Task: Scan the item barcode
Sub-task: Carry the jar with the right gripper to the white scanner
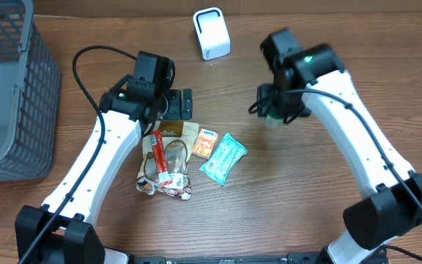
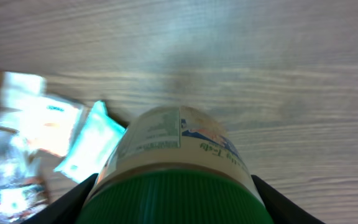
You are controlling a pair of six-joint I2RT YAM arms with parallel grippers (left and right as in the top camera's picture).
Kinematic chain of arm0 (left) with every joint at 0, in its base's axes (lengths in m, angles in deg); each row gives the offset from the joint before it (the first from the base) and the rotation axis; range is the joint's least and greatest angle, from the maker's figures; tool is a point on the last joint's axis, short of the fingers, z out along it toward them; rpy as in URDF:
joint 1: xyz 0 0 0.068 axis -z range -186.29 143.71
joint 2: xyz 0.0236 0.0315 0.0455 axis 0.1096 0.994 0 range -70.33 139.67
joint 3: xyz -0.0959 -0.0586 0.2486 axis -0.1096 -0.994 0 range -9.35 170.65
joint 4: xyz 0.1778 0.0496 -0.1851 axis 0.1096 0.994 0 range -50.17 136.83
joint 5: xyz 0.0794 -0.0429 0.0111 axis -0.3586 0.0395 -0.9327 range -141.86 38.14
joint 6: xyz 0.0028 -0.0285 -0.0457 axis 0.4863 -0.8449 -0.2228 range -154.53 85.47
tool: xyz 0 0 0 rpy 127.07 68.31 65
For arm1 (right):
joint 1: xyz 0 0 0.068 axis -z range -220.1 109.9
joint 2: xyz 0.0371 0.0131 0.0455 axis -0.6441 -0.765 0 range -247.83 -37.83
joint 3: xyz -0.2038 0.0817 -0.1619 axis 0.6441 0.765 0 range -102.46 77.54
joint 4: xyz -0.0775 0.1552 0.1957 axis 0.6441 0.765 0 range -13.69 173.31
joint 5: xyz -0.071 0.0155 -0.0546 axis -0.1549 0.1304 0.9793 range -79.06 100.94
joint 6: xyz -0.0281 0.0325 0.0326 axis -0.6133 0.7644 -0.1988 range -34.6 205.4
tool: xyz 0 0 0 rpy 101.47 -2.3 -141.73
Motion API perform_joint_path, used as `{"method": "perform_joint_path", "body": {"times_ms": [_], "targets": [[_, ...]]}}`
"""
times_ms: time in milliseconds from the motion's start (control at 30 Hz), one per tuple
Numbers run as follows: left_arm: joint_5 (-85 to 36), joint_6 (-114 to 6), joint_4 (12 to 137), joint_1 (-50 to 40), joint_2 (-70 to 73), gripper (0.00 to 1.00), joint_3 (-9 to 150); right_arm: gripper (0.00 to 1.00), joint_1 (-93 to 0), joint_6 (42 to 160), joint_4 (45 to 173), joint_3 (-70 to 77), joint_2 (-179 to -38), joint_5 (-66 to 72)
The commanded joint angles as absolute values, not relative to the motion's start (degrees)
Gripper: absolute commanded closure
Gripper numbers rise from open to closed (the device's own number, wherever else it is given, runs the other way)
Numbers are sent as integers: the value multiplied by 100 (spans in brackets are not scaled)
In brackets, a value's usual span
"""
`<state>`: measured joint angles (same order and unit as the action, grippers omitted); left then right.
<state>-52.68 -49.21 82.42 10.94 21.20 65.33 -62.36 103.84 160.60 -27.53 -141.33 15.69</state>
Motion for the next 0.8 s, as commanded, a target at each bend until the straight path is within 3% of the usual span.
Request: {"method": "perform_joint_path", "body": {"times_ms": [0, 67, 533, 767], "targets": [[-5226, -4995, 8244, 1099, 2074, 0, 6603, 93, -6247, 10259, 16320, -3584, -14072, 1582], [-5226, -4997, 8244, 1099, 2074, 0, 6603, 97, -6249, 10157, 16338, -3737, -14072, 1582], [-5226, -4997, 8244, 1099, 2074, 0, 6603, 96, -6258, 9682, 14982, -3684, -14585, 1425], [-5226, -4995, 8244, 1099, 2074, 0, 6603, 96, -6258, 9044, 13378, -3684, -15388, 780]]}}
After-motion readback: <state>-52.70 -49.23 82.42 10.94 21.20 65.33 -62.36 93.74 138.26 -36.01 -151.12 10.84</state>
